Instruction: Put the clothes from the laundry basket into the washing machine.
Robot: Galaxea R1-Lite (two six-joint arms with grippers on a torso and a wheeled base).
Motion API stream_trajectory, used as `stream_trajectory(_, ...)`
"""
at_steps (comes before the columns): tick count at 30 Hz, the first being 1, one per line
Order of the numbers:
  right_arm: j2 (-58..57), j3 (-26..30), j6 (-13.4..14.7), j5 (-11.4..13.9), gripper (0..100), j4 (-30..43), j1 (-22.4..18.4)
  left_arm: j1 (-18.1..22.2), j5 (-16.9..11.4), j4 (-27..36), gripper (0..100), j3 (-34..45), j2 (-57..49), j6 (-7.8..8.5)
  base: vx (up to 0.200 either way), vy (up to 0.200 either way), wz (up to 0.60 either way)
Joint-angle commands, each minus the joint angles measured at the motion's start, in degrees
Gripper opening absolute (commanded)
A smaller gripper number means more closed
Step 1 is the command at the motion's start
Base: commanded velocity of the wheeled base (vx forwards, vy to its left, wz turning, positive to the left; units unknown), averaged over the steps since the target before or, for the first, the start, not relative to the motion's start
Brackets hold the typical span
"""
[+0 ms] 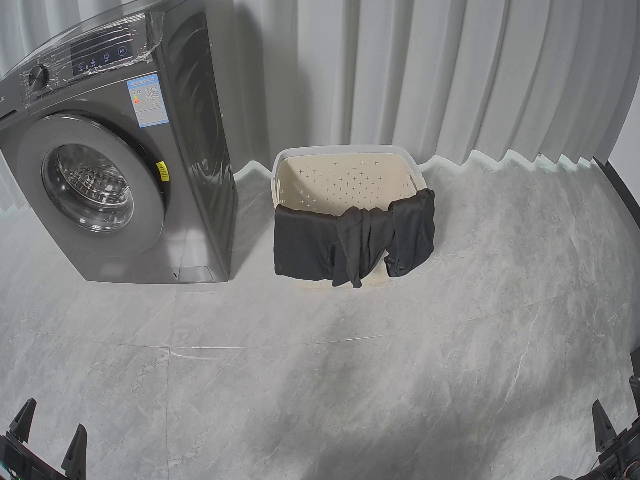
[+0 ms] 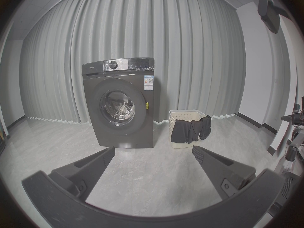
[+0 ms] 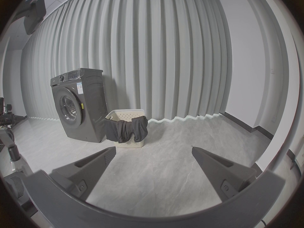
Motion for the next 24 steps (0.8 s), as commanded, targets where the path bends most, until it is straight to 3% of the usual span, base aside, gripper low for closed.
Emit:
stream_trajectory(1,-0.94,0.84,-0.02,0.02,100,0.02,0.02,-0.02,0.0,-0.01,100,1.01,-1.01,0.03,0.0,0.0,0.0)
stream_trajectory(12,-0.94,0.84,-0.02,0.02,100,0.02,0.02,-0.02,0.0,-0.01,100,1.01,-1.01,0.03,0.0,0.0,0.0)
stream_trajectory(18,-0.94,0.84,0.07,0.02,100,0.02,0.02,-0.02,0.0,-0.01,100,1.01,-1.01,-0.14,0.2,0.0,0.0)
stream_trajectory(24,-0.94,0.84,-0.02,0.02,100,0.02,0.02,-0.02,0.0,-0.01,100,1.01,-1.01,-0.14,0.0,0.0,0.0)
